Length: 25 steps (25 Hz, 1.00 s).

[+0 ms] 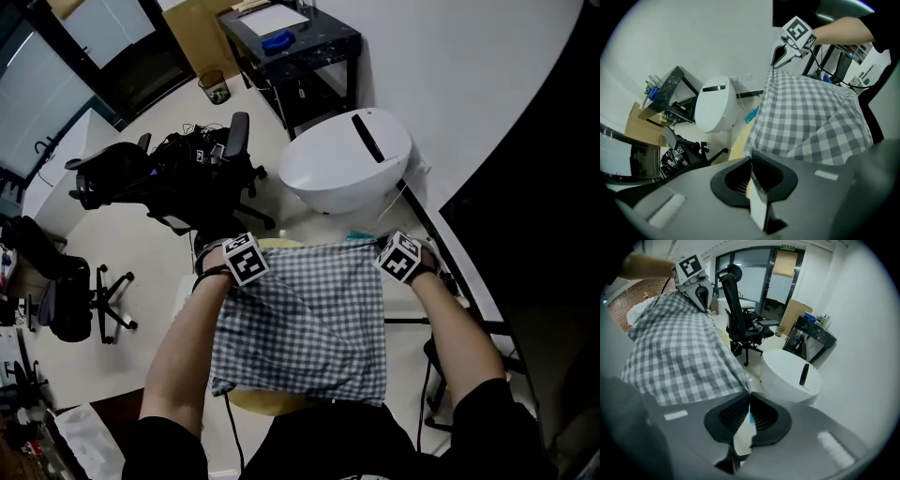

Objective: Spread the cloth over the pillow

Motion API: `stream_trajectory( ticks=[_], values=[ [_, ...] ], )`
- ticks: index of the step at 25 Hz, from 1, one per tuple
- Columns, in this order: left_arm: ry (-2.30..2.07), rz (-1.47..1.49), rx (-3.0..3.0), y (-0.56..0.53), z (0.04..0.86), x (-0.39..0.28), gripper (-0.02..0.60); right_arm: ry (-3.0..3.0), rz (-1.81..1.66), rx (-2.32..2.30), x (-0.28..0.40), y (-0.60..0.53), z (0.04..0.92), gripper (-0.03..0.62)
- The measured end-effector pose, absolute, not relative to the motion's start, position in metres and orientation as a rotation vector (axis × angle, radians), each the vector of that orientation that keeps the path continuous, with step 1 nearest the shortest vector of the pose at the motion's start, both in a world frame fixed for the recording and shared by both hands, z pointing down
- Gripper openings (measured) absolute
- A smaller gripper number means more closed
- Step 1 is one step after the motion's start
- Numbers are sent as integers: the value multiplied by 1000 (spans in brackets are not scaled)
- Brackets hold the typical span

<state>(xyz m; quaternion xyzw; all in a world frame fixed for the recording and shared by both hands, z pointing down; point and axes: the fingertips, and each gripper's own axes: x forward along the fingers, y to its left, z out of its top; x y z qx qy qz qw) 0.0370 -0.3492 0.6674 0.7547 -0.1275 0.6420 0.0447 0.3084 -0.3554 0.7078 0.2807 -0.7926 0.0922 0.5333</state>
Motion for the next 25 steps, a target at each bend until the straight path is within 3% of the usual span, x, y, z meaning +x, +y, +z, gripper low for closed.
stream_trajectory(
  ticks=[8,11,16,25],
  values=[
    [-332,2006,2294,-338,694,39,16,-1867,320,666,303,-339,753,25],
    [-366,1993,2320,-339,693,41,50,-1883,301,695,302,-342,753,110],
    [-494,1927,2395,-346,668,34,105,-1922,285,798,312,-344,727,154],
    [-808,1804,2557,-333,578,-7,111,-2037,241,1007,320,-319,645,192]
  ],
)
